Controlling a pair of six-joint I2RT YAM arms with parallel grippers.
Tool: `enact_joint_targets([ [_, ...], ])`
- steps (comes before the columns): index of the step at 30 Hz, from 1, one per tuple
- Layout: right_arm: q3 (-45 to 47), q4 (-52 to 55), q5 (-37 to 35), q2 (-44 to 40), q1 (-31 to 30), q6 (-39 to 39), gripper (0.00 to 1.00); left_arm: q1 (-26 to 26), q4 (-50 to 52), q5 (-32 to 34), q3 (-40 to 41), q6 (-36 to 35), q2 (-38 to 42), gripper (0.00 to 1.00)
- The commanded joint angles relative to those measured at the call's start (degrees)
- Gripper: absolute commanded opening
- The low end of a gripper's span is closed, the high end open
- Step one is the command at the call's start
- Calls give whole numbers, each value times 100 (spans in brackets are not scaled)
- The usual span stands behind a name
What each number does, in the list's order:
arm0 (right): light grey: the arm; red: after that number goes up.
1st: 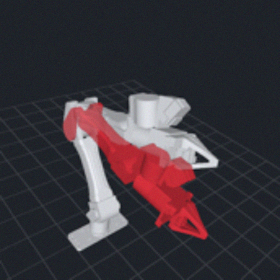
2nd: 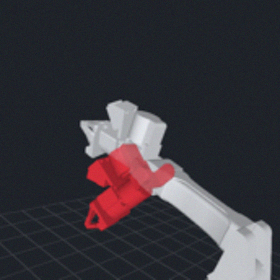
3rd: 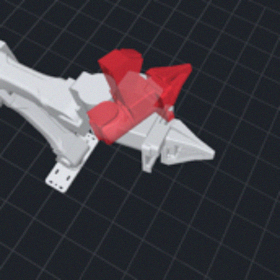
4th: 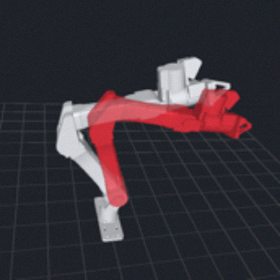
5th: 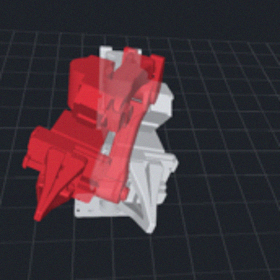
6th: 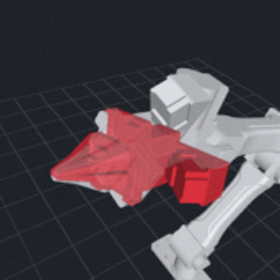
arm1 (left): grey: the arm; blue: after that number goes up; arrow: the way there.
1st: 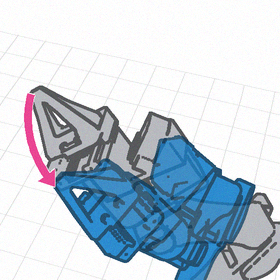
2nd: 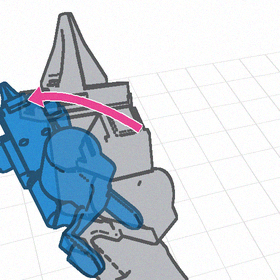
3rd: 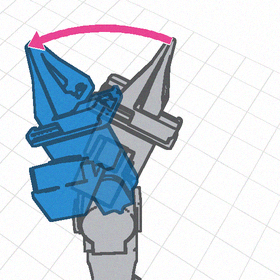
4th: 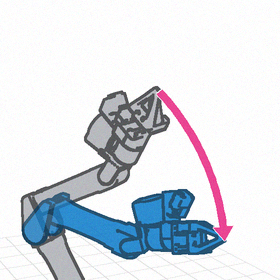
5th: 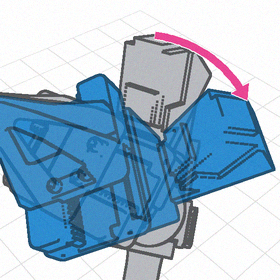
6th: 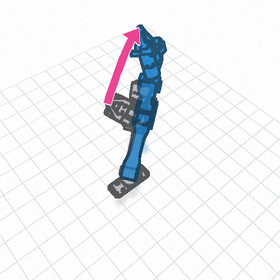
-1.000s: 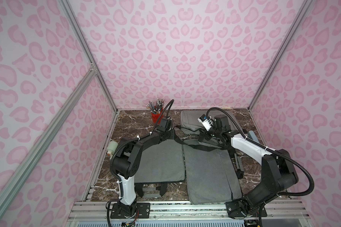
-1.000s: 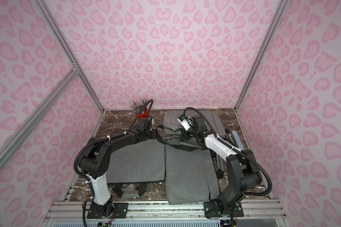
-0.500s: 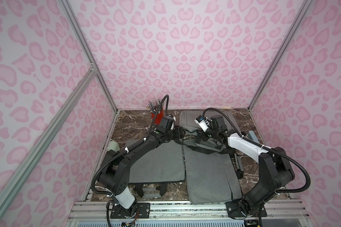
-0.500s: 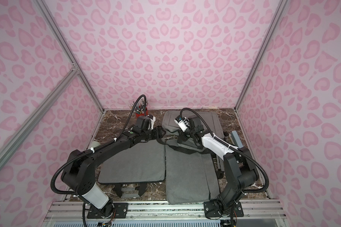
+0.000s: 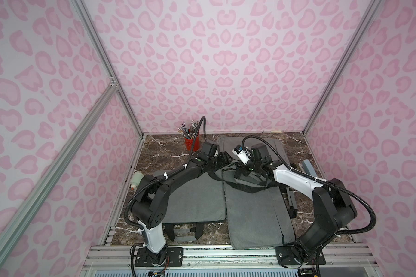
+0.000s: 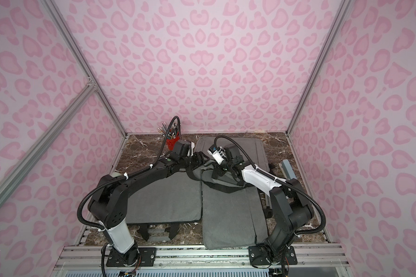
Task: Open the zippered laptop bag and take out the laptop
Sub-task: Adjust the zippered laptop bag at the center of the board.
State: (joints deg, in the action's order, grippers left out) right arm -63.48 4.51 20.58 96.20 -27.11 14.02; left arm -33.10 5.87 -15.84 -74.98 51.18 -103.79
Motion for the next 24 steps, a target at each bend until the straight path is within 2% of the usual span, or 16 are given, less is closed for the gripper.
enact_joint_targets([
  [1, 66, -505, 336, -37, -61, -135, 5, 1, 22, -173, -182, -21, -130, 43],
  [6, 300, -374, 204, -395, 37, -114, 25, 66, 279, -192, -444, -241, -285, 10],
  [8, 519, -373, 134, -671, 164, -211, 35, 108, 343, -274, -581, -347, -375, 2],
  [11, 907, -329, 67, -1271, 529, -486, 50, 163, 561, -369, -800, -580, -537, 2],
  [14, 1227, -202, -20, -1911, 1110, -902, 60, 232, 687, -470, -1076, -751, -667, 2],
  [15, 1323, -134, -244, -2112, 1347, -1215, 62, 263, 717, -528, -1131, -788, -722, 2],
  [20, 1631, 63, -443, -2544, 2684, -2235, 69, 348, 903, -701, -1380, -1001, -908, 2],
  [24, 1593, 207, -310, -2250, 3439, -2716, 70, 383, 1113, -743, -1536, -1202, -999, 2],
])
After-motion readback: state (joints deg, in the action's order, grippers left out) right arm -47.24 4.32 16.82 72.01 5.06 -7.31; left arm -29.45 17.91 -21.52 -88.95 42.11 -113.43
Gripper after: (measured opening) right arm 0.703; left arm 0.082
